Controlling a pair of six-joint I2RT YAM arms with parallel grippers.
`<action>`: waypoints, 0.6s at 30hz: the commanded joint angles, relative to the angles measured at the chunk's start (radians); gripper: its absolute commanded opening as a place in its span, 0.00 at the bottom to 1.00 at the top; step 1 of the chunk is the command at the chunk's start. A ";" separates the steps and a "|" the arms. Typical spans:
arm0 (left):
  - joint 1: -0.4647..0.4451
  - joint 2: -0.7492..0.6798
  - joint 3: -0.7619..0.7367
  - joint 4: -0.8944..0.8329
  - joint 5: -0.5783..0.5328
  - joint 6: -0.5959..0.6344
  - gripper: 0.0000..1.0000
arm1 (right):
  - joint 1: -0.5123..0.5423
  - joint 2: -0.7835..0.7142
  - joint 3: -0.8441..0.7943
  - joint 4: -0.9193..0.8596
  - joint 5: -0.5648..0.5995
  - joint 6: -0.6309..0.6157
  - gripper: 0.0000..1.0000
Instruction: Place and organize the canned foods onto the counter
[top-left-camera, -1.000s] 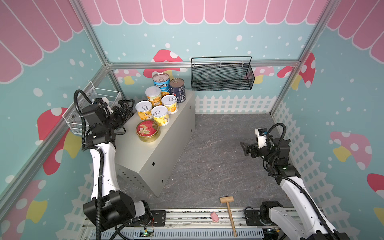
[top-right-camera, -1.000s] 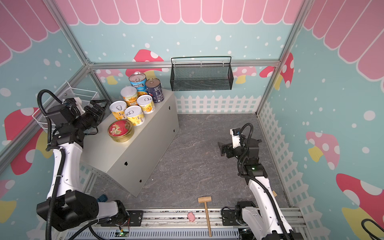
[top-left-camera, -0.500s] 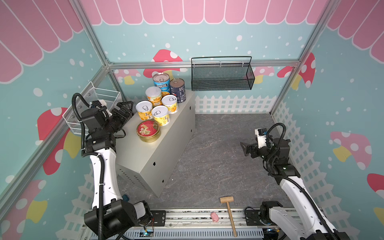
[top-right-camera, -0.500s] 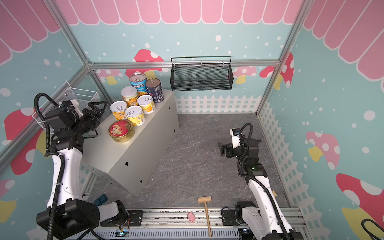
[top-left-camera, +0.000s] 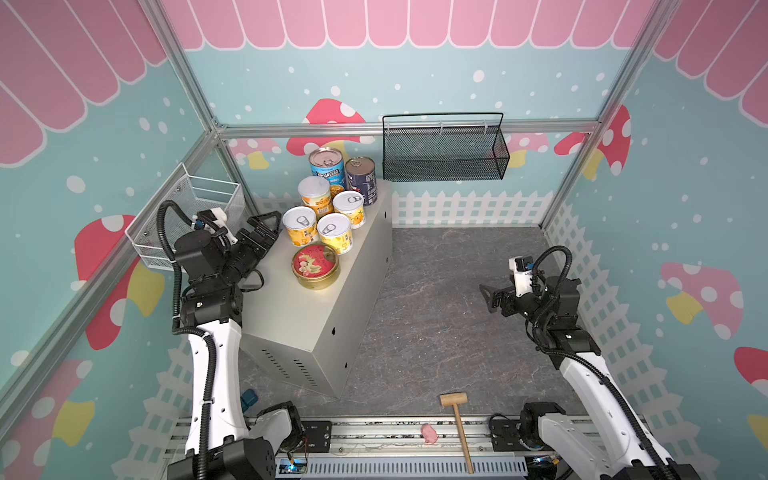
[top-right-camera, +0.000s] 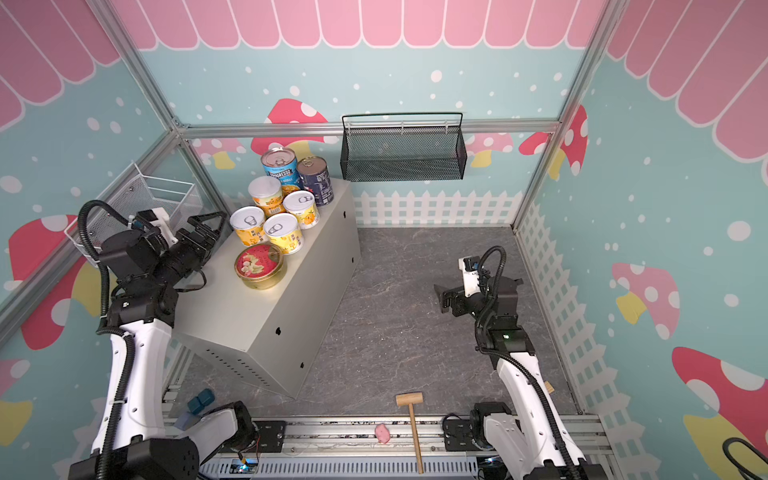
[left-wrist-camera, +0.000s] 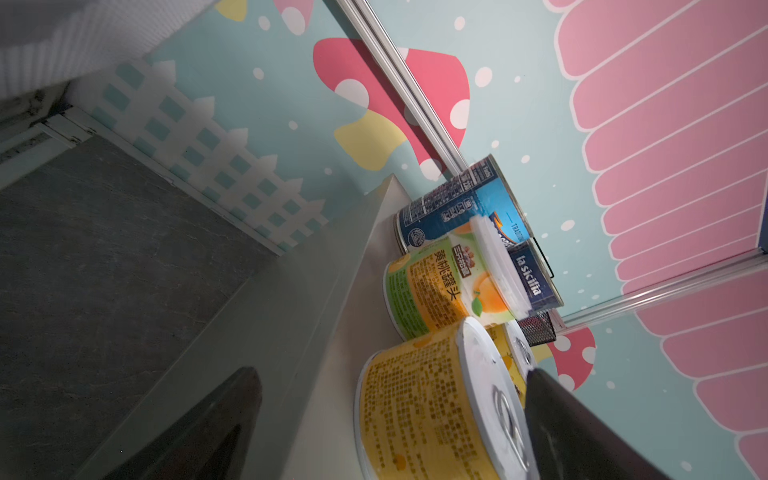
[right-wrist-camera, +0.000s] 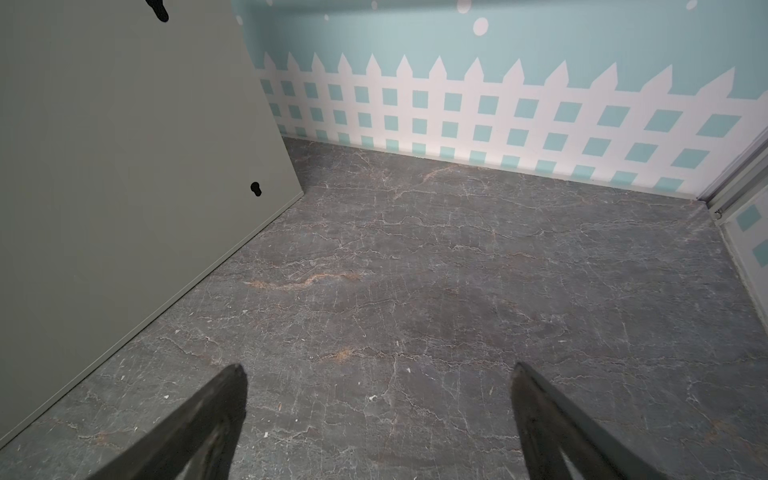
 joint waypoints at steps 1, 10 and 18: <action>-0.068 -0.035 -0.047 -0.102 0.129 -0.118 0.99 | 0.000 -0.008 0.022 -0.002 -0.015 -0.017 0.99; -0.132 -0.061 -0.096 -0.033 0.167 -0.192 0.99 | 0.000 -0.008 0.028 -0.011 -0.019 -0.017 0.99; -0.275 -0.099 -0.152 0.040 0.111 -0.251 0.99 | 0.000 0.003 0.041 -0.016 -0.014 -0.021 0.99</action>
